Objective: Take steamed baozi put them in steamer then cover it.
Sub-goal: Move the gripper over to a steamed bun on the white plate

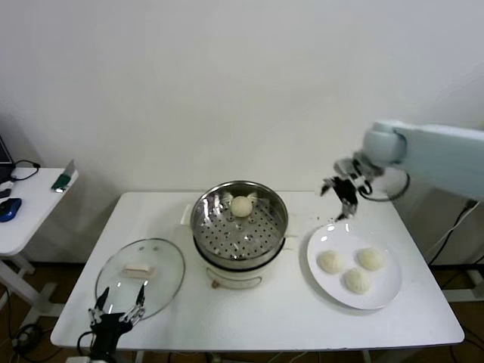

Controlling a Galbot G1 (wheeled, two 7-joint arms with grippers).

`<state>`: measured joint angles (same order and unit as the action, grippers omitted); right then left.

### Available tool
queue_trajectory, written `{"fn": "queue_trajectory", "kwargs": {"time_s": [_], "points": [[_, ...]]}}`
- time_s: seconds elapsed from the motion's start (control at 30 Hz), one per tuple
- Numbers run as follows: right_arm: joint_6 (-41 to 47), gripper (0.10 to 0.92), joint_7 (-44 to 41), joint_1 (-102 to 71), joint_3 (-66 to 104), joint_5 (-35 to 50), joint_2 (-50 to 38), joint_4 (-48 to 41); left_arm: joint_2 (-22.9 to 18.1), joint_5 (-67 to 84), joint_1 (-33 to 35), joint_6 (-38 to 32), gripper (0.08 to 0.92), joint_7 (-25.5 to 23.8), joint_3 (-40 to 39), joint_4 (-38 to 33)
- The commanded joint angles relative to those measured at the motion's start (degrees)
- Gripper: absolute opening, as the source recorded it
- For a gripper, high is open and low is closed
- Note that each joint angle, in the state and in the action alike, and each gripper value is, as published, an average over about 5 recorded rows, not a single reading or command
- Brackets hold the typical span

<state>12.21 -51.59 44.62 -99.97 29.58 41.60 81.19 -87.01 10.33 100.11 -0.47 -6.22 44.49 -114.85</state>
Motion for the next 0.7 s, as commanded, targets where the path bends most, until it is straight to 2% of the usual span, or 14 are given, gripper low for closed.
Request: {"fn": "queue_trajectory", "kwargs": {"time_s": [0.03,0.7], "points": [[8.1,0.823,1.6,-5.0,-0.7,1.2,-5.8,5.0,-0.1,0.0,0.0,0.1,0.823,0.0,0.1,-0.1],[9.0,0.823,4.1,-21.7,11.8,-6.1,1.8,-6.6,-0.3,-0.1,-0.6,-0.2,0.823,0.0,0.3,1.6]]}}
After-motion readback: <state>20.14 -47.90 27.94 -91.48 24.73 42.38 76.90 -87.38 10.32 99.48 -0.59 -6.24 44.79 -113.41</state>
